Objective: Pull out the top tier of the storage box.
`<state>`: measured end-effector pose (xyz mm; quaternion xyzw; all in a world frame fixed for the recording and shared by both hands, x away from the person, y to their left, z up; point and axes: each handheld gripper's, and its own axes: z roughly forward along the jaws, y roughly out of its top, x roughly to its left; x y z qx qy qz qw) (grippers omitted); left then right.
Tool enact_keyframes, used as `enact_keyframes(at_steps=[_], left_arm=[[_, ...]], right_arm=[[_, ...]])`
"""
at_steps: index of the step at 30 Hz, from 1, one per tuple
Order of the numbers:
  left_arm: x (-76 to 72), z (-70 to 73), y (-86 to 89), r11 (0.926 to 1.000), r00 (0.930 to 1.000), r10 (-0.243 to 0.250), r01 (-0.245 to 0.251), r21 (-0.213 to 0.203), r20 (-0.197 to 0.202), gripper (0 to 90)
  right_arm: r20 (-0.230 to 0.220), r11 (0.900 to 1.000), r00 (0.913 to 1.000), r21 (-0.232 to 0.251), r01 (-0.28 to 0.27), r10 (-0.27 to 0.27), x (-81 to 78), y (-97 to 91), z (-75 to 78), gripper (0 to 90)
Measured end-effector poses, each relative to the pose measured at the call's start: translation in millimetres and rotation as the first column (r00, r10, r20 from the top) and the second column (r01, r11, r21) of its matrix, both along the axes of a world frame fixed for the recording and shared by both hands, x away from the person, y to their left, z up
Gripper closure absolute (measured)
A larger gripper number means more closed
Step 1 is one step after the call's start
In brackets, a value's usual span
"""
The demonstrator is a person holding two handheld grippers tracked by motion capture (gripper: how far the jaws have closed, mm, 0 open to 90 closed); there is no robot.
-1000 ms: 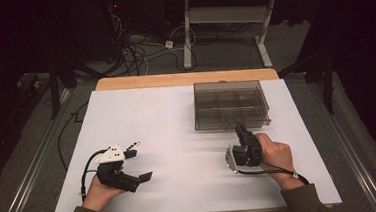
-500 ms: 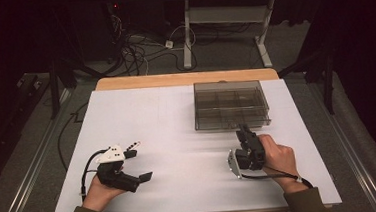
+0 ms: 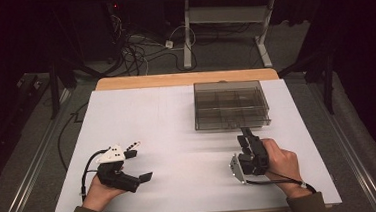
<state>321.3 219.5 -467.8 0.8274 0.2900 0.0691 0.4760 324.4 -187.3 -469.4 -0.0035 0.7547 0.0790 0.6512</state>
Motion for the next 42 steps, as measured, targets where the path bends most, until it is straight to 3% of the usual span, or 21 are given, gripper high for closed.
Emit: enact_keyframes(at_steps=[9,18,32,42], left_arm=[[-0.7,-0.3,-1.5,0.9988,1.0000,-0.002,0.002,0.049,0.006,0.0],[-1.3,0.2,-1.2,0.9971,1.0000,0.004,-0.005,0.077,0.004,0.0],[-2.2,-0.9,-1.1,0.9961,1.0000,0.009,-0.009,0.088,0.002,0.0],[-0.7,-0.7,-2.3,0.9964,1.0000,0.008,-0.008,0.085,0.001,0.0]], right_arm=[[-0.007,0.9998,1.0000,0.018,0.000,0.000,-3.3,-1.8,0.2,56.6],[-0.042,0.9989,0.9991,0.047,-0.001,0.003,-4.7,-2.4,1.7,52.1],[-0.089,0.9931,0.9960,0.118,0.002,0.009,-2.0,-1.5,1.8,47.3],[-0.172,0.9817,0.9852,0.187,0.039,-0.006,0.9,-3.7,2.3,44.9]])
